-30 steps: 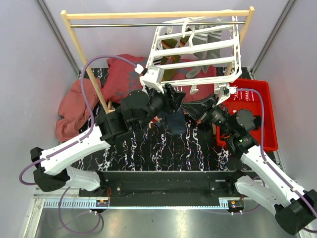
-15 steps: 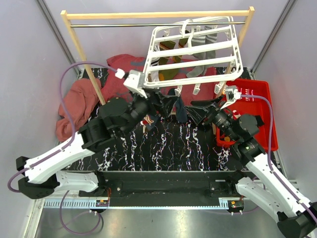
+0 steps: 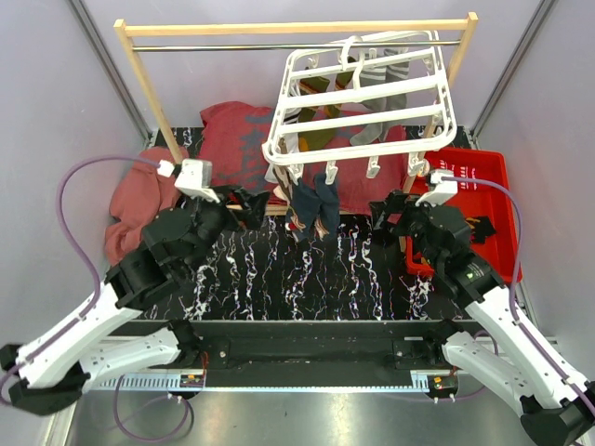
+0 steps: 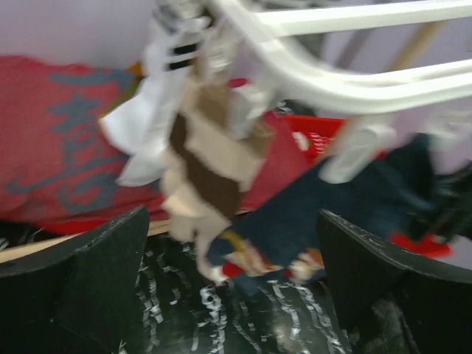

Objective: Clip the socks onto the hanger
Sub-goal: Reset both arms

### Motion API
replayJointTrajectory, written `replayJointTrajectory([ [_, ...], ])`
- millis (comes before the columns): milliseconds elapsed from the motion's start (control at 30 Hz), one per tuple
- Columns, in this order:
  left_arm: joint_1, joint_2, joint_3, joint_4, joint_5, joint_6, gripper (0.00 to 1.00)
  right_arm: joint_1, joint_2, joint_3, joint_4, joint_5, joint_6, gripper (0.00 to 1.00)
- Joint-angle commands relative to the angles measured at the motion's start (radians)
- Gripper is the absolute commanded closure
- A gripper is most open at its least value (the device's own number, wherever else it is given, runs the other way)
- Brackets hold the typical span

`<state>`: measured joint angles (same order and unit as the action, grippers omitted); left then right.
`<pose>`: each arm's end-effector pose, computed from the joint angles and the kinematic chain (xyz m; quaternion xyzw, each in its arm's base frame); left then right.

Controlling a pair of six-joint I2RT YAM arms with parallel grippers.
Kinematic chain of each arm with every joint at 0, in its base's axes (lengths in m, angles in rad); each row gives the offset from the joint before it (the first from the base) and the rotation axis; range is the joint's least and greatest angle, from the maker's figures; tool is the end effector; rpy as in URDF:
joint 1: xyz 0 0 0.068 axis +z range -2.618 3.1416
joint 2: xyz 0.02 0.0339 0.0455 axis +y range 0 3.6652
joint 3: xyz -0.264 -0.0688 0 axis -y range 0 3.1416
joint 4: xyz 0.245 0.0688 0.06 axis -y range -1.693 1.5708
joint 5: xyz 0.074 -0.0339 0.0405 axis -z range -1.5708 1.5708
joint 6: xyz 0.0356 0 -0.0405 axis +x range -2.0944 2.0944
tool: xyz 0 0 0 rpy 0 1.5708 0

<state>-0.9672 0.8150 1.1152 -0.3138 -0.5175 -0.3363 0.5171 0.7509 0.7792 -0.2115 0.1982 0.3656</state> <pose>0.1054 -0.1219 0.4340 0.0427 0.7100 -0.2670 0.6502 0.1576 0.0815 0.3407 0.0052 0.7676 0.2030 0.6078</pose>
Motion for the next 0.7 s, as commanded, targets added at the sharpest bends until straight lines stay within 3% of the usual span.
replayJointTrajectory([
  [0, 0.149, -0.086, -0.092, -0.063, 0.042, -0.055, 0.01, 0.006, -0.005, 0.084, -0.205, 0.318, 0.010, 0.00],
  [233, 0.343, -0.190, -0.173, -0.192, 0.011, -0.038, 0.01, 0.004, -0.008, 0.196, -0.413, 0.666, 0.024, 0.00],
  [667, 0.371, -0.491, -0.164, -0.306, -0.151, 0.040, 0.01, 0.006, -0.024, 0.429, -0.548, 0.806, -0.184, 0.00],
])
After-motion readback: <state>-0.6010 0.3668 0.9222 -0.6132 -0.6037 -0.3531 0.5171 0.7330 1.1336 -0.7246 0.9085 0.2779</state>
